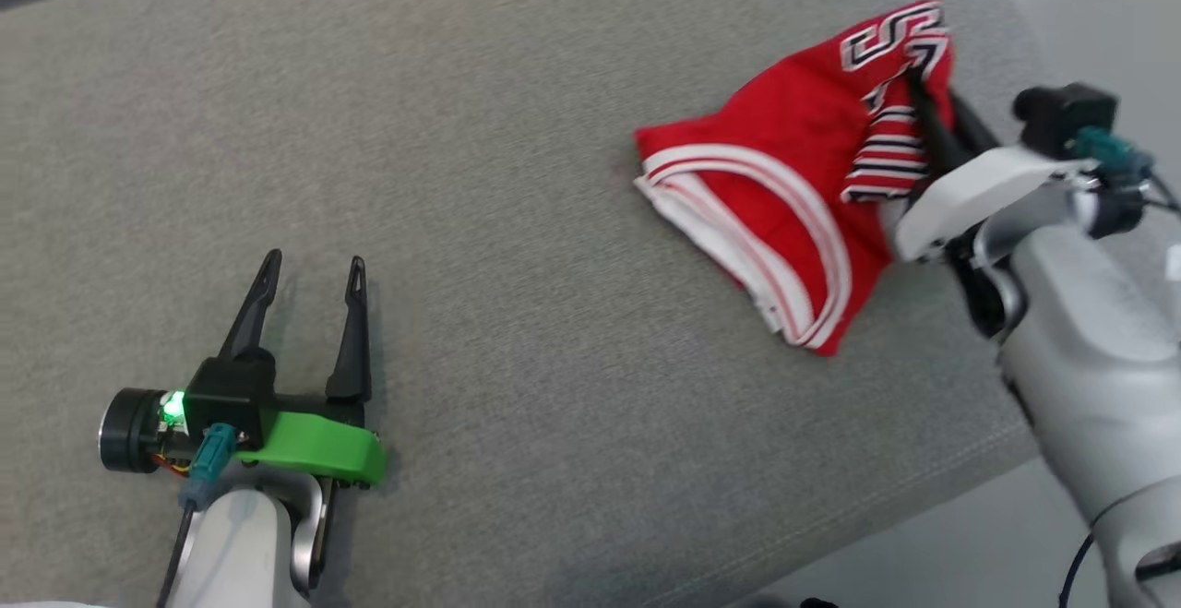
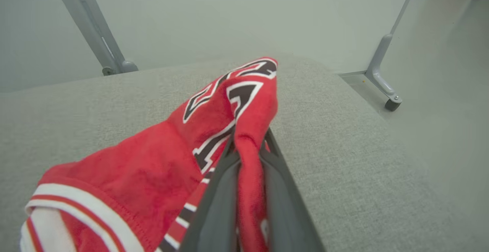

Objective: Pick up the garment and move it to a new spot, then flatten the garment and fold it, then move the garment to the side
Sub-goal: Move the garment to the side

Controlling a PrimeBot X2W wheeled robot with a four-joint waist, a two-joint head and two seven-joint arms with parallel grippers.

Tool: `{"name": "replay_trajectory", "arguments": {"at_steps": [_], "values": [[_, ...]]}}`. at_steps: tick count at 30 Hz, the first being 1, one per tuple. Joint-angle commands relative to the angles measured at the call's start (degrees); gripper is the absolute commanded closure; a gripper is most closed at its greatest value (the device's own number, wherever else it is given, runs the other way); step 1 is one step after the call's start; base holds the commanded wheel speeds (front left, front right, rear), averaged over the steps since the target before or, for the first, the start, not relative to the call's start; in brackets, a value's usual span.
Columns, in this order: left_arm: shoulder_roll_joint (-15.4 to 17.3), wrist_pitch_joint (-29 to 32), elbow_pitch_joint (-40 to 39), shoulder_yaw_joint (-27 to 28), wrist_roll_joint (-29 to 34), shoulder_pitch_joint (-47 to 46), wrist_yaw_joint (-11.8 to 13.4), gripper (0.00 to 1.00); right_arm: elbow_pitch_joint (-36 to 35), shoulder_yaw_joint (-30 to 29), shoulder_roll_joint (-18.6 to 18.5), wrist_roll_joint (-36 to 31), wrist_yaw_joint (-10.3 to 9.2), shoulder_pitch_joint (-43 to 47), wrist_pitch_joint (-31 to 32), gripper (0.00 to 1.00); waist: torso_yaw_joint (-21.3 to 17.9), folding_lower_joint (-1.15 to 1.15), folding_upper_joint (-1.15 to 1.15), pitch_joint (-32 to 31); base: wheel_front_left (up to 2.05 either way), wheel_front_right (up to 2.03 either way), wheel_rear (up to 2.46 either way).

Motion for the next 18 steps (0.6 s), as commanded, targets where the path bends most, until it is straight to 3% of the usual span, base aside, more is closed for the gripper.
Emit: {"name": "replay_trajectory", "arguments": {"at_steps": [1,9,14,16,18], "values": [[0.56,0.01,-0.76,0.52,0.69,-1.47,0.18,0.0,2.44,-2.44,-1.99,-1.3,-0.05,-3.38,-0.14,1.0,10.08,0.0,0.39,9.15,0.0,0.0,0.0],[1.34,0.02,-3.62,0.5,2.05,-1.72,1.57,0.0,14.08,-19.16,-11.15,-8.81,-0.07,-10.34,-0.15,1.0,13.92,0.0,0.39,11.82,0.0,0.0,0.0],[1.55,0.06,-3.29,0.64,1.67,-1.51,1.95,0.0,15.4,-28.82,-13.95,-16.43,-0.07,-8.72,-0.15,1.0,14.06,0.0,0.39,10.72,0.0,0.0,0.0],[1.76,0.06,-2.9,0.91,1.57,-1.21,2.19,0.0,13.94,-32.85,-13.69,-19.98,-0.07,-8.09,-0.15,0.0,13.6,0.0,0.39,10.07,0.0,0.0,0.0],[1.83,0.07,-2.55,1.02,1.49,-1.01,2.35,0.0,13.24,-34.38,-12.94,-21.62,-0.07,-7.81,-0.15,0.0,13.33,0.0,0.39,9.59,0.0,0.0,0.0]]}}
